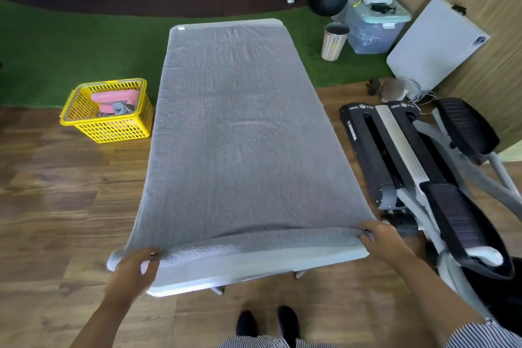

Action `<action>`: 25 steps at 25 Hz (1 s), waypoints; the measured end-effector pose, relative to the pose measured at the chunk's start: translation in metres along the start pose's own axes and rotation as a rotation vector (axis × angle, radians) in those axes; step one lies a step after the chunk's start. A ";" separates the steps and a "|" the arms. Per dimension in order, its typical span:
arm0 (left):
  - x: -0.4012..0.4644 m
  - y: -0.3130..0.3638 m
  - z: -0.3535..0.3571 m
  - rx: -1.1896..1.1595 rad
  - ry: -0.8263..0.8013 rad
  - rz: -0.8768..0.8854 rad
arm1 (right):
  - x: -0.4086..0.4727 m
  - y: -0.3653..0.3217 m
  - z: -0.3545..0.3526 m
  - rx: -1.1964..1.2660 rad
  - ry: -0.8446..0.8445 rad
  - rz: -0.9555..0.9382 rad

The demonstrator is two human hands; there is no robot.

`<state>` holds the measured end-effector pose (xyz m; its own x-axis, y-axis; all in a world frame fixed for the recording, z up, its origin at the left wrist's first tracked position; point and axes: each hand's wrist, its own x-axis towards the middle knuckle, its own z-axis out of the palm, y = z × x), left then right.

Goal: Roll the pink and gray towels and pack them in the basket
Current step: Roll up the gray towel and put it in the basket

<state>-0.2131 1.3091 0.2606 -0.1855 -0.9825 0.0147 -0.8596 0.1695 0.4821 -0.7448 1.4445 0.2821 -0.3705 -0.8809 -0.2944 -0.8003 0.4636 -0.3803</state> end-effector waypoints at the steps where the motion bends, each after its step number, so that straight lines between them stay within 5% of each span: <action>1: 0.000 -0.003 -0.002 0.014 0.007 0.051 | 0.002 0.001 -0.001 -0.023 0.019 -0.007; 3: 0.001 -0.007 -0.005 0.029 0.055 0.098 | 0.005 0.001 -0.001 -0.041 0.110 -0.031; 7: 0.000 0.016 -0.013 0.044 0.125 -0.155 | 0.003 -0.003 0.005 -0.012 0.190 -0.026; 13: 0.002 0.002 -0.012 0.088 -0.014 -0.100 | -0.001 -0.004 0.001 0.007 0.063 0.040; 19: -0.004 0.002 -0.013 0.399 0.053 0.035 | -0.004 -0.010 -0.006 -0.004 0.063 0.035; 25: -0.005 -0.011 -0.024 0.444 0.118 0.168 | -0.004 -0.005 -0.004 -0.072 -0.010 0.057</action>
<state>-0.1914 1.3106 0.2764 -0.3064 -0.9363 0.1717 -0.9470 0.3180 0.0446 -0.7411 1.4458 0.2886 -0.4121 -0.8523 -0.3222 -0.8100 0.5046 -0.2987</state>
